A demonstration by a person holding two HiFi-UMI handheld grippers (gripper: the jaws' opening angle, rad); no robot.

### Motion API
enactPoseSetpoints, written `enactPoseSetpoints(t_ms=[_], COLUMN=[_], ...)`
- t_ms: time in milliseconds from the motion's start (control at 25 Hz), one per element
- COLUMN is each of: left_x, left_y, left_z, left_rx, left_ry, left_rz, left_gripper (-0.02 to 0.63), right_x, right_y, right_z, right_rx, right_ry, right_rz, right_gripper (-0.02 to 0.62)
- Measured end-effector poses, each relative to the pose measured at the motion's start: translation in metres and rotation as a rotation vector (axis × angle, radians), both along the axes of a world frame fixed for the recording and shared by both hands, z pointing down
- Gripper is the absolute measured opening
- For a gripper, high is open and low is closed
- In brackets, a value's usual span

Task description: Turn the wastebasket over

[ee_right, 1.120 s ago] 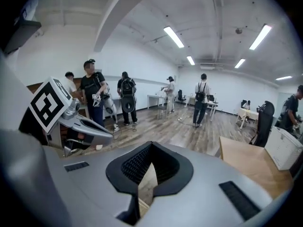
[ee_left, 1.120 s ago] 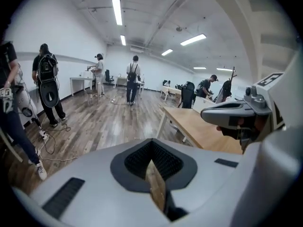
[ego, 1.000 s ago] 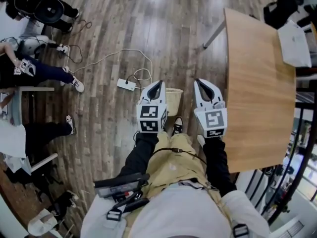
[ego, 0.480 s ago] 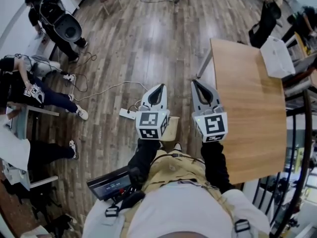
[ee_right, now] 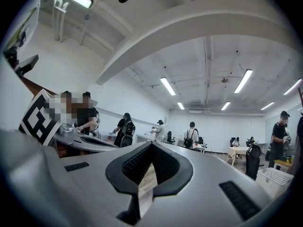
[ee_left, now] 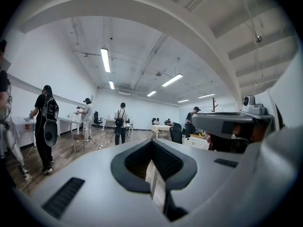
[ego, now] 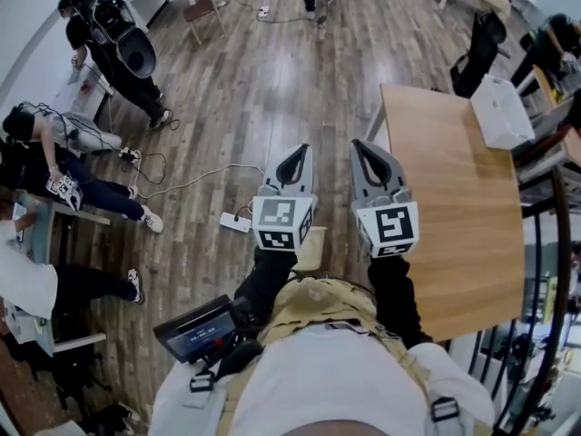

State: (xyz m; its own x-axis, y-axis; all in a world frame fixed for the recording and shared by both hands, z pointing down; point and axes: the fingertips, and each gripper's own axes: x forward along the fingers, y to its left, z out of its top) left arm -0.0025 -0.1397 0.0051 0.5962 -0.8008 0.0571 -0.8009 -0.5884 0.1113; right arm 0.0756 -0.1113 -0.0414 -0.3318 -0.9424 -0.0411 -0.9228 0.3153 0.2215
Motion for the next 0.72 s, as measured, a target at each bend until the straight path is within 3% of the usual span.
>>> enactPoseSetpoints(t_ms=[720], left_x=[0.002], left_y=[-0.001], left_z=[-0.005], left_rx=[0.019], left_ry=[-0.02], left_rz=[0.025], left_gripper=[-0.003], right_x=[0.001], right_y=[0.005], right_z=[-0.005], right_rx=[0.017], right_ry=[-0.009], right_rz=[0.013], right_gripper=[0.02])
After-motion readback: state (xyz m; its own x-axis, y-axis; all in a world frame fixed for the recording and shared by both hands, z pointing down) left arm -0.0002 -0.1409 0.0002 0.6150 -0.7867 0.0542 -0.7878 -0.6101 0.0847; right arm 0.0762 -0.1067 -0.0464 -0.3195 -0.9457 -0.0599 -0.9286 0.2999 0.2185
